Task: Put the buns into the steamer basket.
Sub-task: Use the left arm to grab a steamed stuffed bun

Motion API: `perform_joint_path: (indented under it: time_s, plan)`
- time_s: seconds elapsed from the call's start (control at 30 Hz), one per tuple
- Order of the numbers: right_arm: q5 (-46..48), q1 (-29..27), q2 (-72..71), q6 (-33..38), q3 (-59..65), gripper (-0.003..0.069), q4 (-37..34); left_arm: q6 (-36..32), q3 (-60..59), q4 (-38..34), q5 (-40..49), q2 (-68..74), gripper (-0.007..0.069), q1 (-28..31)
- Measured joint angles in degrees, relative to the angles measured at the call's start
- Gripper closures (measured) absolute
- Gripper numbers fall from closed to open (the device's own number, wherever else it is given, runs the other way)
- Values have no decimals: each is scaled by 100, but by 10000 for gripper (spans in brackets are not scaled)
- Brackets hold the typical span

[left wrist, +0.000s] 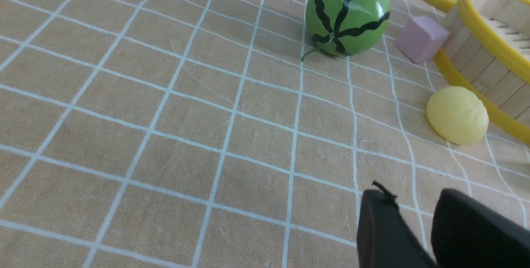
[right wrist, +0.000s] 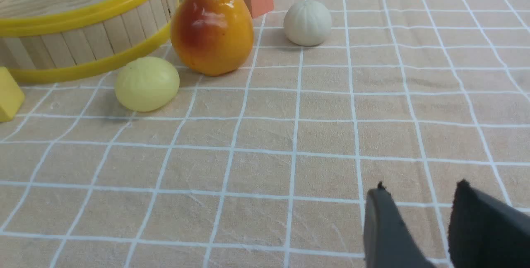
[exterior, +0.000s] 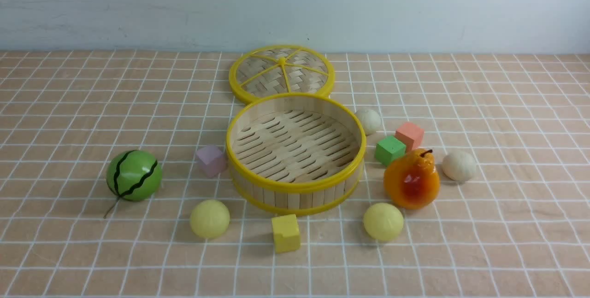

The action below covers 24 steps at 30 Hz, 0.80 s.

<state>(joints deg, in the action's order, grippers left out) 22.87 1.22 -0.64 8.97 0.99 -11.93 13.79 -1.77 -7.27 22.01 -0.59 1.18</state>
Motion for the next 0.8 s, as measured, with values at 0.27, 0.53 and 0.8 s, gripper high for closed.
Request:
perform_joint_path:
  time_s: [0.27,0.53,0.8]
  plan:
    - [0,0,0,0,0,419,0,0,0,0,0,0,431,0]
    - [0,0,0,0,0,419,0,0,0,0,0,0,429,0]
    - [0,0,0,0,0,419,0,37,0,-140,-151,0,428,0]
